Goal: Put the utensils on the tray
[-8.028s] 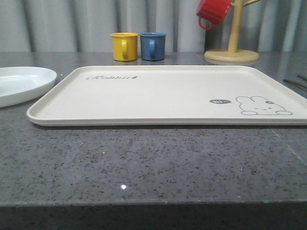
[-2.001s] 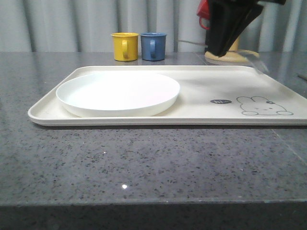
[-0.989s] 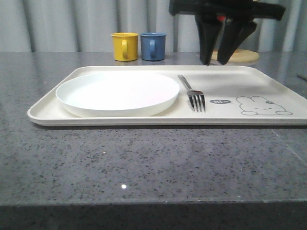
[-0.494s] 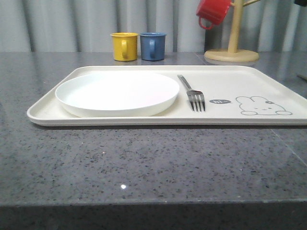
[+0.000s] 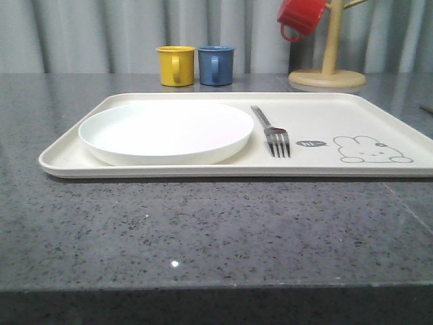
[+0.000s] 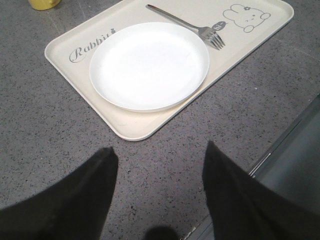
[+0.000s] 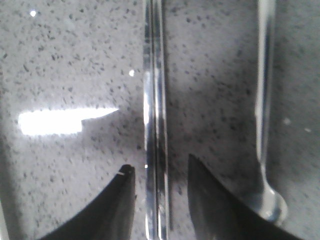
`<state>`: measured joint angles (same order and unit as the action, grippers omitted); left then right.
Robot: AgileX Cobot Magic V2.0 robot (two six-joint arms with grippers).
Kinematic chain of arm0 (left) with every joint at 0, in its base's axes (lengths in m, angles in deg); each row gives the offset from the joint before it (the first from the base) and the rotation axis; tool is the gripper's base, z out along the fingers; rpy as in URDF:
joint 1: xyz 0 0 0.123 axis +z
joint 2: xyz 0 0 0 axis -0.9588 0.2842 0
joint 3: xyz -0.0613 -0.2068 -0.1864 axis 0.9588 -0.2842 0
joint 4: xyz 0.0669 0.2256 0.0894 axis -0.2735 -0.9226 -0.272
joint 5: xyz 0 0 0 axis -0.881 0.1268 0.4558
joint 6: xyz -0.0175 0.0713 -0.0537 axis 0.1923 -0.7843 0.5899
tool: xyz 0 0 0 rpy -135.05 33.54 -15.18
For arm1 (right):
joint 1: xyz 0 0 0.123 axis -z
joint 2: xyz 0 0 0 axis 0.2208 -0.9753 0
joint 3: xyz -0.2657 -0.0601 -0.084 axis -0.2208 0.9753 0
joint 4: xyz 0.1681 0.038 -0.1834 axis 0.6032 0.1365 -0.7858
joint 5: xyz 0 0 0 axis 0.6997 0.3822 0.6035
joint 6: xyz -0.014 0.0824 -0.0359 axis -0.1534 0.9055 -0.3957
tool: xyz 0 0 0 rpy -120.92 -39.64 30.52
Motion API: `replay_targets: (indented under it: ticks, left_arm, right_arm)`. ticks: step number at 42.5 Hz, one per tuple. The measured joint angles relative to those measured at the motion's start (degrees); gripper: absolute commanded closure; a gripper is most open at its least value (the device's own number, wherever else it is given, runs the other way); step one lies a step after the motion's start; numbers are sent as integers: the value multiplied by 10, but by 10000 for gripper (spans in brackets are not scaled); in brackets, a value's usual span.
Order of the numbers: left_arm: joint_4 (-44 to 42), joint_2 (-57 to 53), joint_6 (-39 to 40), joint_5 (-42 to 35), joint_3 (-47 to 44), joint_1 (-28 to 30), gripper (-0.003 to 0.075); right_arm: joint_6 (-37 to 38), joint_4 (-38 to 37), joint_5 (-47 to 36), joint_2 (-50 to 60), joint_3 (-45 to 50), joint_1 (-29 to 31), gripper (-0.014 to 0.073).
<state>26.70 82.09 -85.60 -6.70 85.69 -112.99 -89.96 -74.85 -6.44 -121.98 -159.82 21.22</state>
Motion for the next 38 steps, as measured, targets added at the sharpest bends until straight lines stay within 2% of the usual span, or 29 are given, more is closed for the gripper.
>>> replay_targets:
  ticks: [9, 17, 20, 29, 38]
  left_arm:
    - [0, 0, 0, 0, 0, 0, 332]
    - [0, 0, 0, 0, 0, 0, 332]
    - [0, 0, 0, 0, 0, 0, 332]
    - [0, 0, 0, 0, 0, 0, 332]
    - [0, 0, 0, 0, 0, 0, 332]
  right_arm:
    - [0, 14, -18, -21, 1, 0, 319]
    - [0, 13, -18, -23, 1, 0, 525]
    - [-1, 13, -18, -23, 1, 0, 578]
    - [-1, 13, -14, -11, 1, -24, 587]
    - [-5, 46, 20, 17, -30, -124, 587]
